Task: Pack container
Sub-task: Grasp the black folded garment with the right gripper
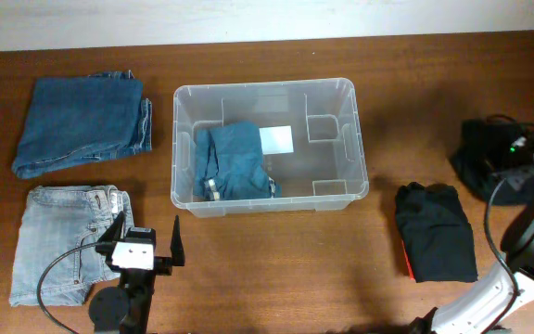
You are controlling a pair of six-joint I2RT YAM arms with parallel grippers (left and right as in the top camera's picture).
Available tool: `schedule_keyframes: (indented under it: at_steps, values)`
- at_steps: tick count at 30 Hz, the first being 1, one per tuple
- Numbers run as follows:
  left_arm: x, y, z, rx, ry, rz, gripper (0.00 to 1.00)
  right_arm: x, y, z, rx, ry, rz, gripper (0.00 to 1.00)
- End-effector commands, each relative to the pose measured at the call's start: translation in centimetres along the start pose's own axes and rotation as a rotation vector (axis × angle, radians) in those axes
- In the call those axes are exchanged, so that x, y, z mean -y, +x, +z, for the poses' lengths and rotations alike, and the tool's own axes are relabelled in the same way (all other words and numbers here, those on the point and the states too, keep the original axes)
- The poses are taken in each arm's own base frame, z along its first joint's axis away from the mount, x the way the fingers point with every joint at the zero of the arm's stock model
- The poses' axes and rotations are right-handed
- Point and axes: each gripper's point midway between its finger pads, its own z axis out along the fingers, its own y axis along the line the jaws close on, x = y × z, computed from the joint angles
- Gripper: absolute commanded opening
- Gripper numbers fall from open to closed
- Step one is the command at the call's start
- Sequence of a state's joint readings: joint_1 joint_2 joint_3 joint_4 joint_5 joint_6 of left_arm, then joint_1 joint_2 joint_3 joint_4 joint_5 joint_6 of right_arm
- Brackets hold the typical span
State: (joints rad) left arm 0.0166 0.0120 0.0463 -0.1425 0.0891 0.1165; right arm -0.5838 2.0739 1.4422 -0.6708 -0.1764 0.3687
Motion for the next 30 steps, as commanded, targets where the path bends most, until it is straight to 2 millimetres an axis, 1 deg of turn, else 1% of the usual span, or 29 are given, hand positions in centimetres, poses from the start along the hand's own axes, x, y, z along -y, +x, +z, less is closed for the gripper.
schedule_keyframes:
  at_steps: [1, 2, 5, 9, 11, 12, 14, 15, 16, 17, 18, 19, 20, 21, 22, 23, 24, 25, 26, 27, 30]
  values:
    - [-0.2, 0.2, 0.0, -0.001, -0.012, 0.016, 0.99, -5.5, 4.0, 3.1, -0.113, -0.094, 0.084, 0.04]
    - [-0.2, 0.2, 0.0, -0.001, -0.012, 0.016, 0.99, -6.6, 4.2, 3.2, -0.106, -0.105, 0.096, 0.04]
    - [-0.2, 0.2, 0.0, -0.001, -0.012, 0.016, 0.99, -8.6, 4.5, 3.4, -0.091, -0.125, 0.114, 0.04]
    - [-0.2, 0.2, 0.0, -0.001, -0.012, 0.016, 0.99, -9.0, 4.2, 2.7, -0.097, -0.14, 0.117, 0.04]
    - [-0.2, 0.2, 0.0, -0.001, -0.012, 0.016, 0.99, -10.8, 3.9, 1.1, -0.116, -0.244, 0.097, 0.04]
    - [-0.2, 0.2, 0.0, -0.001, -0.012, 0.016, 0.99, -11.9, 3.3, -0.2, -0.109, -0.299, 0.063, 0.05]
    - [-0.2, 0.2, 0.0, -0.001, -0.012, 0.016, 0.99, -13.5, 2.0, -2.9, -0.066, -0.376, -0.028, 0.13]
    - [-0.2, 0.2, 0.0, -0.001, -0.012, 0.016, 1.0, -14.0, 1.1, -4.6, -0.03, -0.392, -0.076, 0.22]
    - [-0.2, 0.2, 0.0, -0.001, -0.012, 0.016, 1.0, -14.4, 0.1, -6.4, 0.012, -0.398, -0.129, 0.46]
    - [-0.2, 0.2, 0.0, -0.001, -0.012, 0.016, 0.99, -14.4, -1.4, -8.9, 0.073, -0.395, -0.196, 0.81]
    - [-0.2, 0.2, 0.0, -0.001, -0.012, 0.016, 0.99, -14.1, -2.4, -10.3, 0.107, -0.384, -0.225, 0.93]
    - [-0.2, 0.2, 0.0, -0.001, -0.012, 0.016, 0.99, -13.7, -3.3, -11.5, 0.135, -0.374, -0.262, 1.0]
    - [-0.2, 0.2, 0.0, -0.001, -0.012, 0.016, 0.99, -12.9, -4.5, -13.1, 0.174, -0.359, -0.352, 0.99]
    - [-0.2, 0.2, 0.0, -0.001, -0.012, 0.016, 0.99, -12.4, -4.8, -13.7, 0.19, -0.346, -0.417, 0.98]
    - [-0.2, 0.2, 0.0, -0.001, -0.012, 0.016, 0.99, -11.2, -5.1, -14.1, 0.205, -0.321, -0.538, 0.99]
    - [-0.2, 0.2, 0.0, -0.001, -0.012, 0.016, 0.99, -9.4, -5.3, -14.0, 0.202, -0.272, -0.599, 0.99]
    - [-0.2, 0.2, 0.0, -0.001, -0.012, 0.016, 0.99, -8.3, -5.6, -13.7, 0.197, -0.237, -0.608, 0.99]
    - [-0.2, 0.2, 0.0, -0.001, -0.012, 0.016, 0.99, -6.2, -6.1, -13.2, 0.184, -0.173, -0.592, 0.99]
    - [-0.2, 0.2, 0.0, -0.001, -0.012, 0.016, 0.99, -4.7, -6.5, -12.6, 0.173, -0.156, -0.561, 0.99]
    - [-0.2, 0.2, 0.0, -0.001, -0.012, 0.016, 0.99, -3.8, -6.8, -12.1, 0.162, -0.186, -0.537, 0.99]
    - [-0.2, 0.2, 0.0, -0.001, -0.012, 0.016, 0.99, -3.7, -6.3, -11.2, 0.13, -0.334, -0.576, 0.99]
